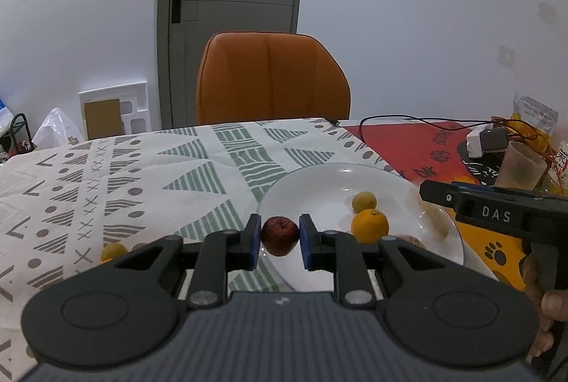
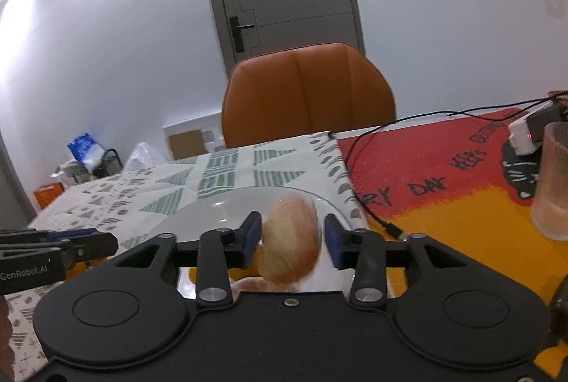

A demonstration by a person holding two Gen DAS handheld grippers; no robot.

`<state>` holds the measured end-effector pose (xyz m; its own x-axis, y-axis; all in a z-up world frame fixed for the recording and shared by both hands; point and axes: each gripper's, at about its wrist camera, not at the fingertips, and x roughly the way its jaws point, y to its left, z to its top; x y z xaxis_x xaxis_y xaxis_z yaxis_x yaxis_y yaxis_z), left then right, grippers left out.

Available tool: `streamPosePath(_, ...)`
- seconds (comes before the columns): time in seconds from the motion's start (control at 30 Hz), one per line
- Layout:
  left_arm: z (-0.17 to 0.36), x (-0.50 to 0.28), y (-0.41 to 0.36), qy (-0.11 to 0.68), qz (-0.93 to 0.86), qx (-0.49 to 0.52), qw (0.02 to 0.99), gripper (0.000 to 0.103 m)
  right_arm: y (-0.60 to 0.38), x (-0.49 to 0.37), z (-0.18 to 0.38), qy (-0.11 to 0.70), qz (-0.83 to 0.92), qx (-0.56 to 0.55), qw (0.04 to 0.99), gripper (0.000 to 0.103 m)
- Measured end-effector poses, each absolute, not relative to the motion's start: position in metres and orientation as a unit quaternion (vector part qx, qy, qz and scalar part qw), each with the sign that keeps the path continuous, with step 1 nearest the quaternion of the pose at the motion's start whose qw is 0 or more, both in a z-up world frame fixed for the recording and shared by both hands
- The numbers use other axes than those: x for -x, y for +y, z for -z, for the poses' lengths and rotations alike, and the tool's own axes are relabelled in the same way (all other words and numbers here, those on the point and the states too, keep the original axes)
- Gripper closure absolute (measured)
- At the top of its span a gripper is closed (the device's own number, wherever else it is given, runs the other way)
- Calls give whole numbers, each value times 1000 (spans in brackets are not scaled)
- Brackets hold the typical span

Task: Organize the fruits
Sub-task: 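Lower the apple and mandarin over the plate and open both grippers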

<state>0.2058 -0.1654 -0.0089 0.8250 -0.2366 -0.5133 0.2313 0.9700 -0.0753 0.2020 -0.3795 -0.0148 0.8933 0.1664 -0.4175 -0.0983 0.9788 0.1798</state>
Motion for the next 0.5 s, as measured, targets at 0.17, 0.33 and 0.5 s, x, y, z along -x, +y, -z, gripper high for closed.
streamPosePath(0.17, 10, -212, -168, 273, 122, 6, 954, 82, -383, -194, 21, 228, -73, -87, 967, 54)
streamPosePath(0.33, 12, -215, -174, 277, 127, 6, 952, 82, -388, -182, 24, 235, -70, -104, 964, 53)
streamPosePath(0.5, 13, -217, -183, 279, 124, -12, 952, 75, -389, -175, 25, 237, -68, -110, 963, 50)
